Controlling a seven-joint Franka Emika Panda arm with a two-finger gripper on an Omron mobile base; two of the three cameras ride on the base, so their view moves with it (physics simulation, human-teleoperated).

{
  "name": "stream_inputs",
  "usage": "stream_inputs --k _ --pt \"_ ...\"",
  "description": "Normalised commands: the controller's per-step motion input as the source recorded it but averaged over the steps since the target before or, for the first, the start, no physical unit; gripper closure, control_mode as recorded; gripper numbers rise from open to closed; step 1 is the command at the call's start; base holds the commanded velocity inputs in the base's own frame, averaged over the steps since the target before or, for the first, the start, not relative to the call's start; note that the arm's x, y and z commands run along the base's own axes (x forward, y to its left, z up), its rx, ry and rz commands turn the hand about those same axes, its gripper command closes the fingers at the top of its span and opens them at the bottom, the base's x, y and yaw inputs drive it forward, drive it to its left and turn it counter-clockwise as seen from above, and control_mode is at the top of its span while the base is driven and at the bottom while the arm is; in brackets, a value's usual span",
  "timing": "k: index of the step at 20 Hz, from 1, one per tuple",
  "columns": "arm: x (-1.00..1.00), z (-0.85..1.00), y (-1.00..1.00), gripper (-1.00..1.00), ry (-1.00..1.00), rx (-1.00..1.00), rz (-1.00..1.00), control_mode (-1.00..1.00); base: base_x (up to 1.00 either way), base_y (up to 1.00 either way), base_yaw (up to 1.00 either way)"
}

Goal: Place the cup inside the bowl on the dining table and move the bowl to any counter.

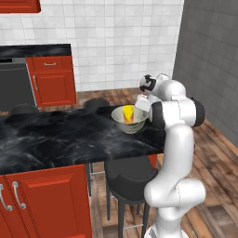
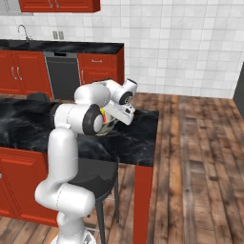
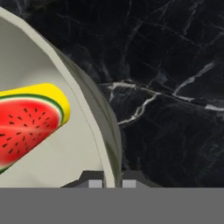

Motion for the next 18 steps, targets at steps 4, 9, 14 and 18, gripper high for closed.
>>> stream_inputs --k 4,9,14,18 --pt "-0.13 0.09 -0.07 1.0 -0.03 0.07 0.05 -1.0 0.0 0.0 0.0" --pt "-0.24 0.28 -0.06 1.0 -0.03 0.07 0.05 -1.0 0.0 0.0 0.0" --pt "-0.34 0.35 -0.05 1.0 0.0 0.03 0.04 -1.0 0.0 0.0 0.0" --pt "-0.36 0.31 -0.04 1.0 0.0 0.0 0.04 -1.0 0.0 0.0 0.0"
